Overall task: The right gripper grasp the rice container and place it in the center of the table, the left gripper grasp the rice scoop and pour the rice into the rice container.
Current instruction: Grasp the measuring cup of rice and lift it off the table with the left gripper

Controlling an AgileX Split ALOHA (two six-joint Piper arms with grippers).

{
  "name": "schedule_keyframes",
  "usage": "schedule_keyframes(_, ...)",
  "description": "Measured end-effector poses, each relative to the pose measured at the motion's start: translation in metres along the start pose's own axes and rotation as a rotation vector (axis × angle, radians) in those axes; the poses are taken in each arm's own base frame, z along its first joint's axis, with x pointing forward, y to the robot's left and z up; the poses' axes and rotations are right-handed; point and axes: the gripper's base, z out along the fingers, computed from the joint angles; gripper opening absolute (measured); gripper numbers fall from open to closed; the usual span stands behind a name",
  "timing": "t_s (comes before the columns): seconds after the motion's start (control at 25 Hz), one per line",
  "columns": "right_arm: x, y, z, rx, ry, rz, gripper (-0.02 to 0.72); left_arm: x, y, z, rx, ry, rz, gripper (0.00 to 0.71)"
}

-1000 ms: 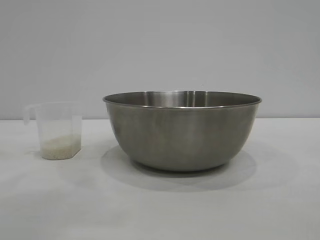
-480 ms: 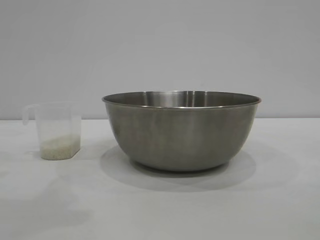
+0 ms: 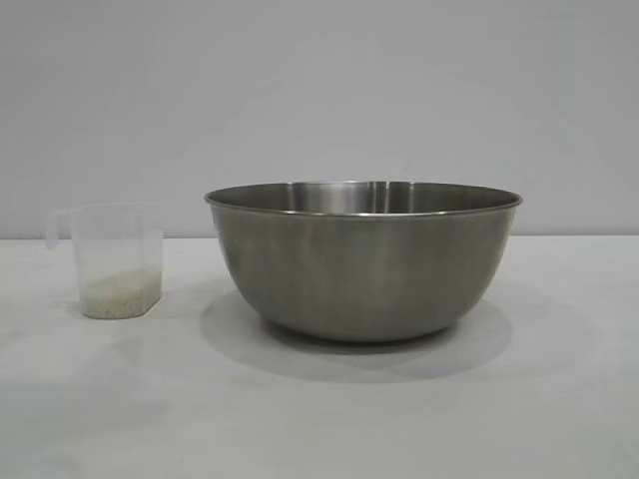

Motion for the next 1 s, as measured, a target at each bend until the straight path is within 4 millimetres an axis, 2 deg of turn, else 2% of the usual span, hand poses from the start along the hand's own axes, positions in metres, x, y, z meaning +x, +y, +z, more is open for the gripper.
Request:
schedule_keyframes(0.16, 0.0, 0.0, 0.0, 0.0, 0.0, 0.0, 0.528, 0.01, 0.0, 0.011, 0.017, -0.031, -0.011, 0.527)
schedule_keyframes(0.4, 0.0, 0.0, 0.0, 0.0, 0.0, 0.0, 0.528, 0.04, 0.002, 0.024, 0.009, 0.113, -0.019, 0.527)
schedule_keyframes(0.64, 0.0, 0.0, 0.0, 0.0, 0.0, 0.0, 0.528, 0.048, 0.003, 0.031, 0.003, 0.151, -0.019, 0.319)
schedule_keyframes(0.8, 0.0, 0.0, 0.0, 0.0, 0.0, 0.0, 0.528, 0.057, 0.004, 0.042, 0.001, 0.186, -0.019, 0.328)
schedule_keyframes(0.84, 0.0, 0.0, 0.0, 0.0, 0.0, 0.0, 0.528, 0.058, 0.004, 0.044, 0.0, 0.193, -0.019, 0.302)
schedule_keyframes(0.92, 0.0, 0.0, 0.0, 0.0, 0.0, 0.0, 0.528, 0.061, 0.004, 0.051, -0.001, 0.197, -0.019, 0.302)
schedule_keyframes(1.0, 0.0, 0.0, 0.0, 0.0, 0.0, 0.0, 0.47, 0.062, 0.004, 0.057, 0.002, 0.197, -0.018, 0.302)
